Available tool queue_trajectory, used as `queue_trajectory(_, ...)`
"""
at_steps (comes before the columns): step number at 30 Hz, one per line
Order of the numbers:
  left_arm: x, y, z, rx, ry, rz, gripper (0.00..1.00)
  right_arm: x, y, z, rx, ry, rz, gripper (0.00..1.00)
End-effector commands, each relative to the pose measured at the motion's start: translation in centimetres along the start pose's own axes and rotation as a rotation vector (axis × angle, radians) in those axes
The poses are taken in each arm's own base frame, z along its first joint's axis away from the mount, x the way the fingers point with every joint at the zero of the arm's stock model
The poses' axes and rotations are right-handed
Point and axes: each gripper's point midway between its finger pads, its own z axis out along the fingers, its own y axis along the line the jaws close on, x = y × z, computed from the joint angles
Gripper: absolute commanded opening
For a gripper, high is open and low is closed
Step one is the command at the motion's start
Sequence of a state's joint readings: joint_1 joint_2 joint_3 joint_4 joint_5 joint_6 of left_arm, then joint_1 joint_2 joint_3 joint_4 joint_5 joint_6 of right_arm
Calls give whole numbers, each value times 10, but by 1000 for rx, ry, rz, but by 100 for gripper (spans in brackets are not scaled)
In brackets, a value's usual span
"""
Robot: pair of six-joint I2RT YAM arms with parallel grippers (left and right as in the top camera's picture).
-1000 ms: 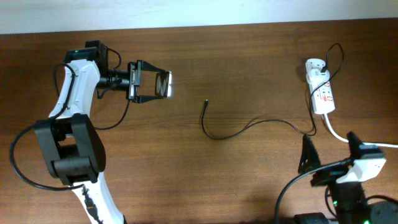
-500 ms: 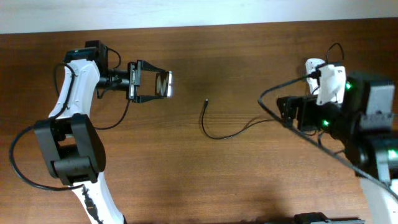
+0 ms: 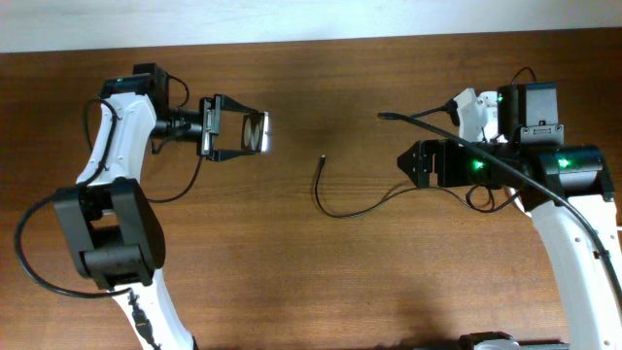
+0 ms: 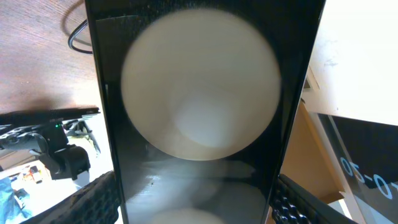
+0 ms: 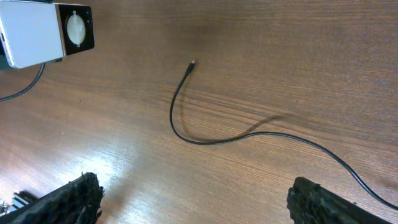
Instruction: Plug charger to phone and switch on socket
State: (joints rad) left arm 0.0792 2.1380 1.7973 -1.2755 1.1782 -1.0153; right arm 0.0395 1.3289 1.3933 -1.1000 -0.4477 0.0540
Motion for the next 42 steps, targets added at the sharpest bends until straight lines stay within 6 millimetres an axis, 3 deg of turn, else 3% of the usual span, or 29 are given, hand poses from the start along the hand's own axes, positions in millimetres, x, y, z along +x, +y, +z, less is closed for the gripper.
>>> queue_trajectory(1,10,-7,6,4,28,18,19,-4,6,-2,-20,-7,-4,99)
queue_trajectory(5,13,-7,10,-5,33,23,15,-1,6,-2,-19,3,9,99)
queue_trajectory(7,18,-2,24,-44,36,36,15,-3,6,-2,-20,-3,70,100)
queue_trajectory(12,28,11,57,-148,13,19,16,-16,7,-1,-30,-49,259,85)
queue_trajectory(15,29,16,64,-178,-4,18,14,-21,23,5,-55,-60,238,77)
queue_trajectory(18,23,21,67,-211,-51,14,15,-24,45,31,-57,-40,245,77)
queue_trajectory(22,12,27,66,-247,-118,22,13,-20,89,86,-119,37,216,73)
queue_trajectory(24,6,30,64,-262,-150,20,6,-24,104,106,-152,37,244,68)
queue_trajectory(31,0,31,63,-271,-191,-11,13,-15,135,158,-188,87,315,63)
queue_trajectory(42,0,31,63,-272,-193,-14,13,1,147,207,-156,108,278,59)
